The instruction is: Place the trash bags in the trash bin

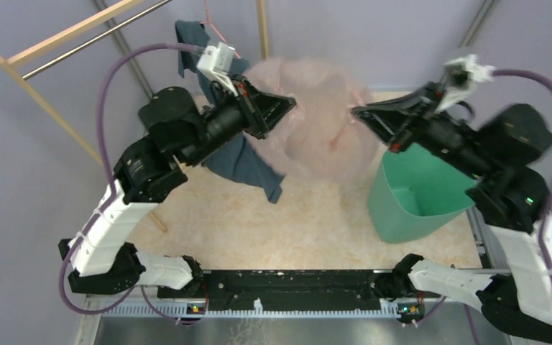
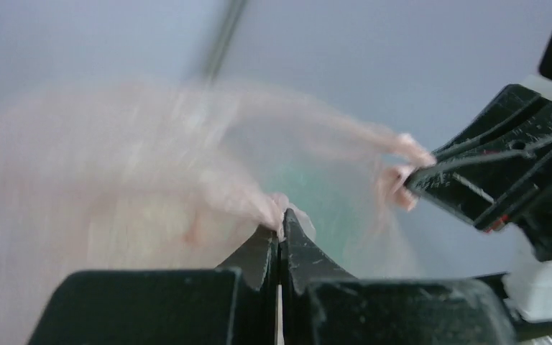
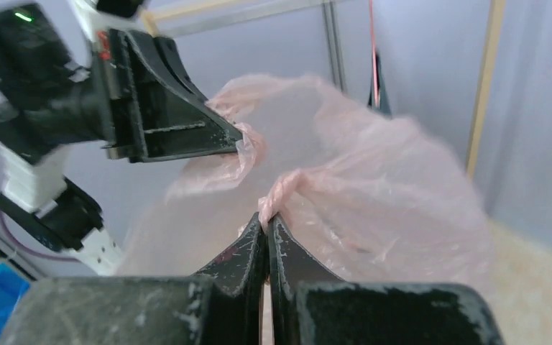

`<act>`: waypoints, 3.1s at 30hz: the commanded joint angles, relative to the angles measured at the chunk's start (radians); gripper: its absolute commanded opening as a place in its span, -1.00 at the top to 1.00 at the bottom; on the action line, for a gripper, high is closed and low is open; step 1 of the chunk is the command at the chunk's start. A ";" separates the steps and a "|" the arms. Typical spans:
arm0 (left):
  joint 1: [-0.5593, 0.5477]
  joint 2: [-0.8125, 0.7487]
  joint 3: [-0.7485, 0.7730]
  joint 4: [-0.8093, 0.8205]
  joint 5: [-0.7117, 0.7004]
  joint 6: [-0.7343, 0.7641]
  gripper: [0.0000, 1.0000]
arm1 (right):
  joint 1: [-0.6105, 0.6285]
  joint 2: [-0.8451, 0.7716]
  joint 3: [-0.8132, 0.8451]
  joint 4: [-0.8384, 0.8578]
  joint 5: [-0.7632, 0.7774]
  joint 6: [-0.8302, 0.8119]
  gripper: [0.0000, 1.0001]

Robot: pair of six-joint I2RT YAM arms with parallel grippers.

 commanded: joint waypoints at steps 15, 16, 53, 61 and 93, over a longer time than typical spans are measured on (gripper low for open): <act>0.000 -0.585 -1.156 -0.080 -0.185 -0.402 1.00 | 0.001 -0.340 -0.810 0.150 -0.015 0.201 1.00; 0.001 -0.593 -1.096 -0.010 -0.192 -0.327 1.00 | 0.001 -0.309 -0.715 0.121 0.017 0.140 1.00; 0.002 -0.367 -0.683 0.104 0.104 -0.048 1.00 | 0.001 -0.194 -0.698 0.226 -0.195 0.141 0.96; -0.012 -0.316 -0.733 0.406 0.485 -0.074 1.00 | 0.038 -0.202 -0.711 0.362 -0.369 0.201 0.93; -0.079 -0.246 -0.760 0.365 0.150 -0.163 1.00 | 0.194 -0.138 -0.727 0.283 -0.028 0.145 0.83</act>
